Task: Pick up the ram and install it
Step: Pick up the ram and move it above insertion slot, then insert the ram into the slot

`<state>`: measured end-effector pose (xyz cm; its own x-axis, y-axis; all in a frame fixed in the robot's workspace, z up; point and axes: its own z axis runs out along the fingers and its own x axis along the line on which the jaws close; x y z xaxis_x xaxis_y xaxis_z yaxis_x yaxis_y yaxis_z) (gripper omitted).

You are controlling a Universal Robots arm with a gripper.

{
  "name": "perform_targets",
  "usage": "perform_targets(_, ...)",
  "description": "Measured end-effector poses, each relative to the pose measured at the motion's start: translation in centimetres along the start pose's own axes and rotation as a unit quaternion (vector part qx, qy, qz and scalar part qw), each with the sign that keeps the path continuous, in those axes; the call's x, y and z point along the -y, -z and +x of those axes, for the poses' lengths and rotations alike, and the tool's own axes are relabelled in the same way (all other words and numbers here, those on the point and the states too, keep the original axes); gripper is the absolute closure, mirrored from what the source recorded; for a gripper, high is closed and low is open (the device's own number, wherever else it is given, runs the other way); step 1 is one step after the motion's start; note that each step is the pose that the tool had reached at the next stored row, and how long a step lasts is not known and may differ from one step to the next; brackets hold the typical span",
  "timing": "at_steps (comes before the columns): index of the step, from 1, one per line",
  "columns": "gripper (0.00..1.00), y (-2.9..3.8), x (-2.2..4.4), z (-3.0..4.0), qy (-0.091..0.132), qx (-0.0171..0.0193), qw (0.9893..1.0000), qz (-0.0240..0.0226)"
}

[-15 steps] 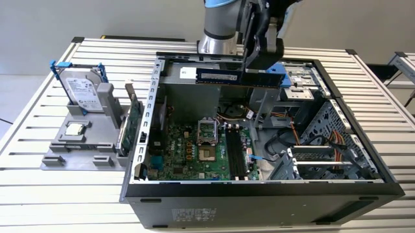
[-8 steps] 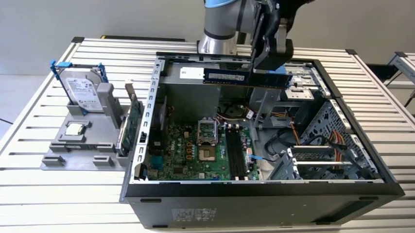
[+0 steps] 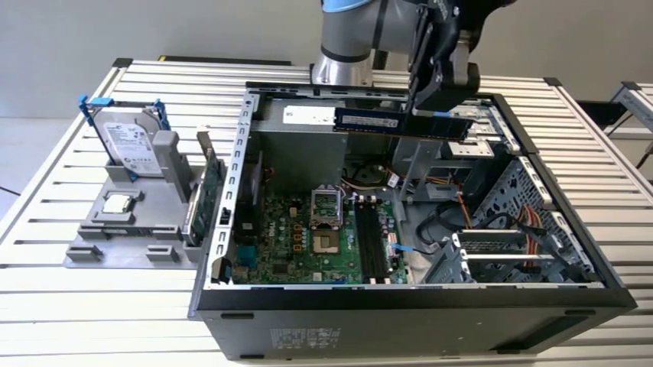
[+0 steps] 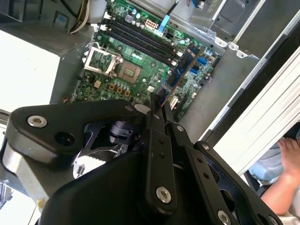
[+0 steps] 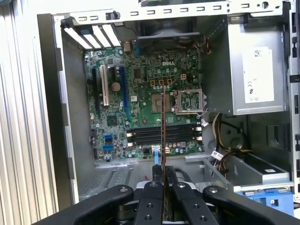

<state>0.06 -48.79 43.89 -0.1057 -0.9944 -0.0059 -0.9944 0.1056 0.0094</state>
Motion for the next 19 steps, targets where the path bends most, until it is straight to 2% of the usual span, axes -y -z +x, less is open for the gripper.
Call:
perform_targets(12, 1.0, -0.04, 1.61, -0.17, -0.007, 0.0001, 1.0, 0.0001)
perform_targets(19, 1.0, -0.04, 1.96, -0.21, -0.008, 0.0001, 1.0, 0.0)
